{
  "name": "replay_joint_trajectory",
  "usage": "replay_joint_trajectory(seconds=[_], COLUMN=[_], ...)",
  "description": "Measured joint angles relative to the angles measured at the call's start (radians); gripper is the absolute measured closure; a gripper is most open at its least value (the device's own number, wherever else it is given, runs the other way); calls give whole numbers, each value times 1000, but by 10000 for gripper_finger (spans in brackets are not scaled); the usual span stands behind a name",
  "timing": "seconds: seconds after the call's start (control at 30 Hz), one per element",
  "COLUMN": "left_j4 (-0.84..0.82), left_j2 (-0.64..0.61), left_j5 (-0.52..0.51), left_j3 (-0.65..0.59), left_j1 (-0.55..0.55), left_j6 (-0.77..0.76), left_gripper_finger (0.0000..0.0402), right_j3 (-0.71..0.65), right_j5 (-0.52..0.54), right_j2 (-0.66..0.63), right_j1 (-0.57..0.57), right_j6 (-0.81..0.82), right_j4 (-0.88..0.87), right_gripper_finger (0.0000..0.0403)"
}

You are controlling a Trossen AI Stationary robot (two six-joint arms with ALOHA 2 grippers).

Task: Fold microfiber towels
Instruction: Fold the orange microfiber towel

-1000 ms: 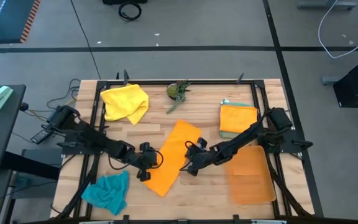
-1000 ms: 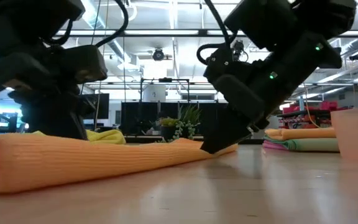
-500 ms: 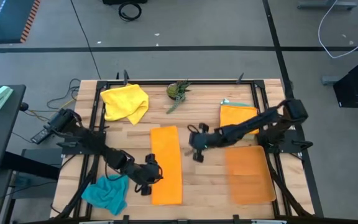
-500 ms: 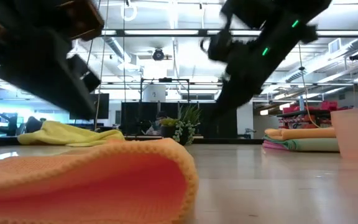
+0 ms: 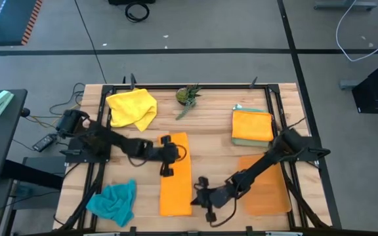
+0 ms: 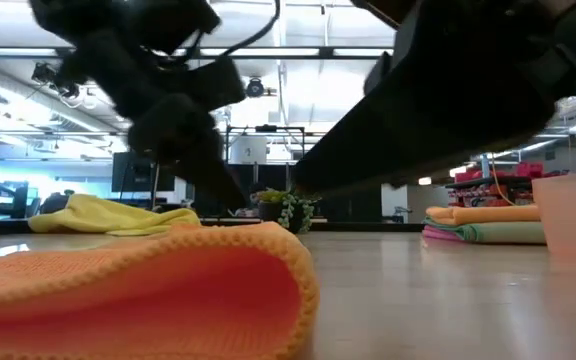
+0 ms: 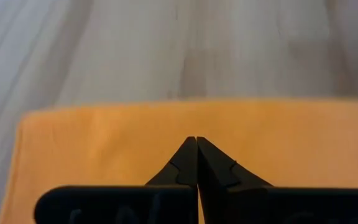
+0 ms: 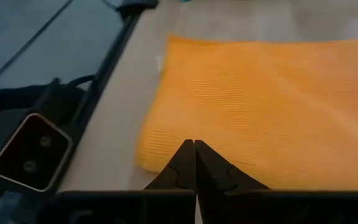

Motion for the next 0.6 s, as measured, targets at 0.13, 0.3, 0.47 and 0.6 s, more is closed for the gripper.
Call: replay_joint_trajectory(seconds=[0.13, 0.3, 0.47, 0.6], left_j4=[50, 106, 174, 177], left_j2=[9, 54, 171, 250], left_j5=[82, 162, 254, 261], left_j3=[1, 4, 32, 87], left_j1=[95, 193, 273, 309], left_j6=[43, 88, 78, 69], left_gripper_finger=[395, 397, 398, 396], right_j3=[75, 87, 82, 82], right_j5=[-42, -60, -68, -72], right_j2=[51, 68, 72, 74], right_j1=[12, 13, 8, 9], right_j6=[-21, -14, 24, 42], right_j4=[-18, -31, -41, -50], right_gripper_finger=[400, 400, 400, 400])
